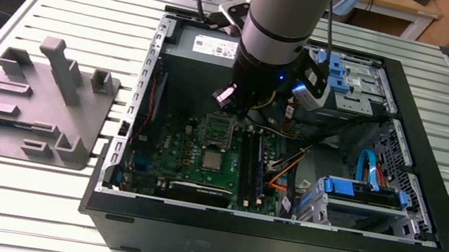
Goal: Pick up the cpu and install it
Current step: 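Close the cpu cover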
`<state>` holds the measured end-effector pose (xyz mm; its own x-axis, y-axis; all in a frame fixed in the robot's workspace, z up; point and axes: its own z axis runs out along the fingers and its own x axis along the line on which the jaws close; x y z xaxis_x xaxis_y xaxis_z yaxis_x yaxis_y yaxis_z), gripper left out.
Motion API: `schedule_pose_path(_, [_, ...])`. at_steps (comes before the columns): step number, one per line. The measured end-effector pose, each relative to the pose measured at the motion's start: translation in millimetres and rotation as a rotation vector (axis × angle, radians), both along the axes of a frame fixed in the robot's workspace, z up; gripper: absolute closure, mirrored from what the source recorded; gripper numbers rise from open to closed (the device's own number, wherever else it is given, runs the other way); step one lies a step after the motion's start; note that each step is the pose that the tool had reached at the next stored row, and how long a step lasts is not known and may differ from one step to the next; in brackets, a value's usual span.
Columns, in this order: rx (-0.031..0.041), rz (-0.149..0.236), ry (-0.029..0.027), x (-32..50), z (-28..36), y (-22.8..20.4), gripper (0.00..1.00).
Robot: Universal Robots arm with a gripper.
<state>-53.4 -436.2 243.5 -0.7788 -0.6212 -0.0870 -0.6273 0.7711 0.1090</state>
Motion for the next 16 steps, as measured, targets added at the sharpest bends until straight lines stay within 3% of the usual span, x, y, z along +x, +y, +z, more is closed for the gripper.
schedule_pose_path(6, [0.0000,0.007,-0.0021,-0.7,0.4,-6.2,0.89])
schedule_pose_path(16, [0.0000,0.014,-0.0029,-1.1,0.6,-20.3,0.89])
